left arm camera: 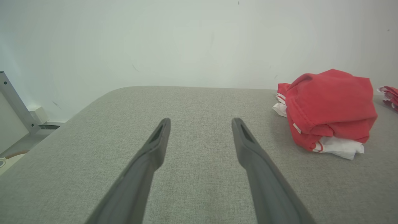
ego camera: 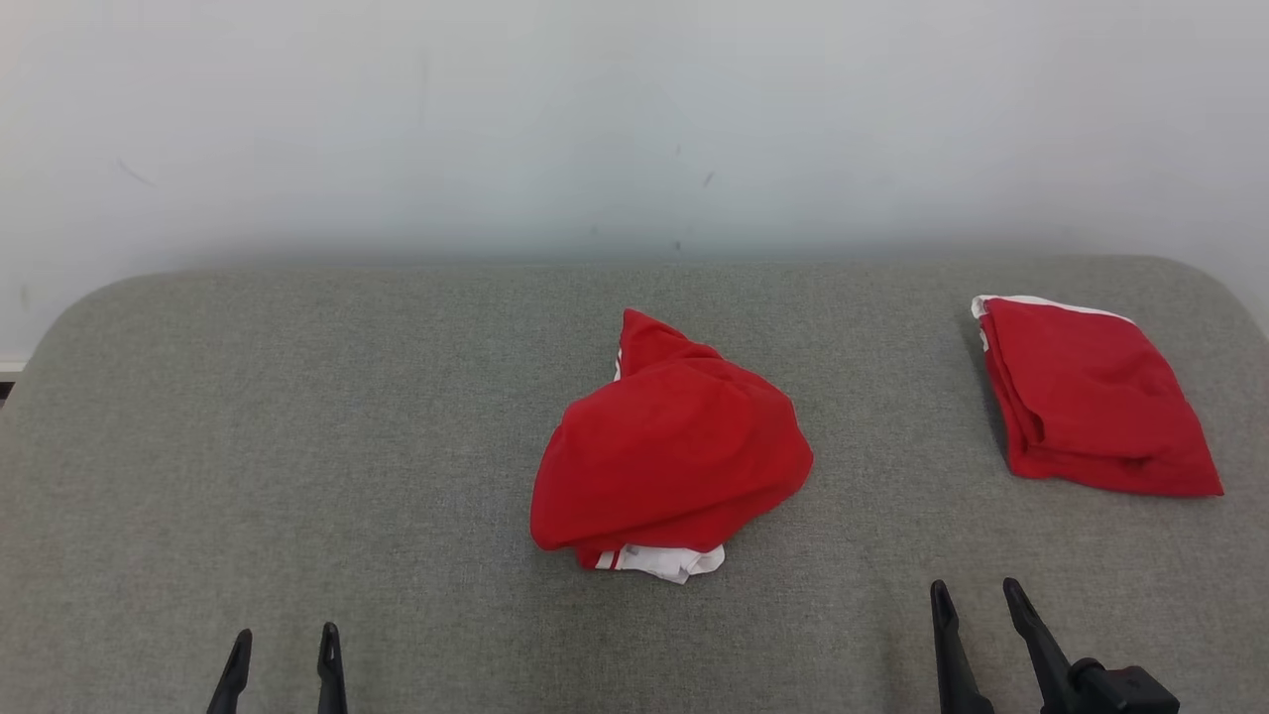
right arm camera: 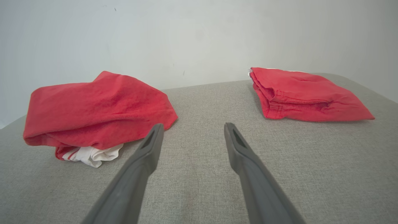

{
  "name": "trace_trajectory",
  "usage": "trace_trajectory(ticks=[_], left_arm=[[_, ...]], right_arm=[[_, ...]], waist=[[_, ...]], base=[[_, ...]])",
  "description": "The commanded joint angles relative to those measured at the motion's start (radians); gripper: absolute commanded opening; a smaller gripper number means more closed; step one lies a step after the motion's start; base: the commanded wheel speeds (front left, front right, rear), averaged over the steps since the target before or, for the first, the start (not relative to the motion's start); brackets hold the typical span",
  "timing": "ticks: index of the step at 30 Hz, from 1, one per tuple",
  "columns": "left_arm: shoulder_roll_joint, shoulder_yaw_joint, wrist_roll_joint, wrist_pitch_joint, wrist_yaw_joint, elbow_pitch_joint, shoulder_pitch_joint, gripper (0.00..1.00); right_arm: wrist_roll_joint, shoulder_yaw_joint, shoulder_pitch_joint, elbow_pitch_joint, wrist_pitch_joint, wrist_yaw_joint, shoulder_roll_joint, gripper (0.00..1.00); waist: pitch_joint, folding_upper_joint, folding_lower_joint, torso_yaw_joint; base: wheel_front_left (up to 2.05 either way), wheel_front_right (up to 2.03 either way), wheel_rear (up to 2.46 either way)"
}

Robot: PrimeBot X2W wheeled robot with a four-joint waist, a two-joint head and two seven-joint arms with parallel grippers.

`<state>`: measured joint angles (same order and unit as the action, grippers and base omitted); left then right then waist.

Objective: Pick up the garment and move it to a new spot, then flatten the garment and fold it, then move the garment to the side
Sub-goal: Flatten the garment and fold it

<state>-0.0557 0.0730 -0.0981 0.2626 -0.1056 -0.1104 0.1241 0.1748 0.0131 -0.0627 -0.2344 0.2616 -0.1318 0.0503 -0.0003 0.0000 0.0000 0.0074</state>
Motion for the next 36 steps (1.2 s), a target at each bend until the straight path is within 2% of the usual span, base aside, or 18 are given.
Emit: trace_trajectory(ticks=[1,36], left_arm=[[0.003,0.005,0.008,0.003,-0.003,0.004,0.018,1.00],[0.005,-0.033,-0.011,0.003,-0.005,-0.003,-0.022,1.00]], right_arm=[[0.004,0.002,-0.008,0.000,0.004,0.003,0.000,1.00],[0.007,0.024,0.017,-0.011,0.004,0.003,0.000,1.00]], waist=[[-0.001,0.0000,0.0000,0.001],[0.016,0.0000,0.0000,-0.032]], base=[[0.00,0.00,0.00],[0.00,0.00,0.00]])
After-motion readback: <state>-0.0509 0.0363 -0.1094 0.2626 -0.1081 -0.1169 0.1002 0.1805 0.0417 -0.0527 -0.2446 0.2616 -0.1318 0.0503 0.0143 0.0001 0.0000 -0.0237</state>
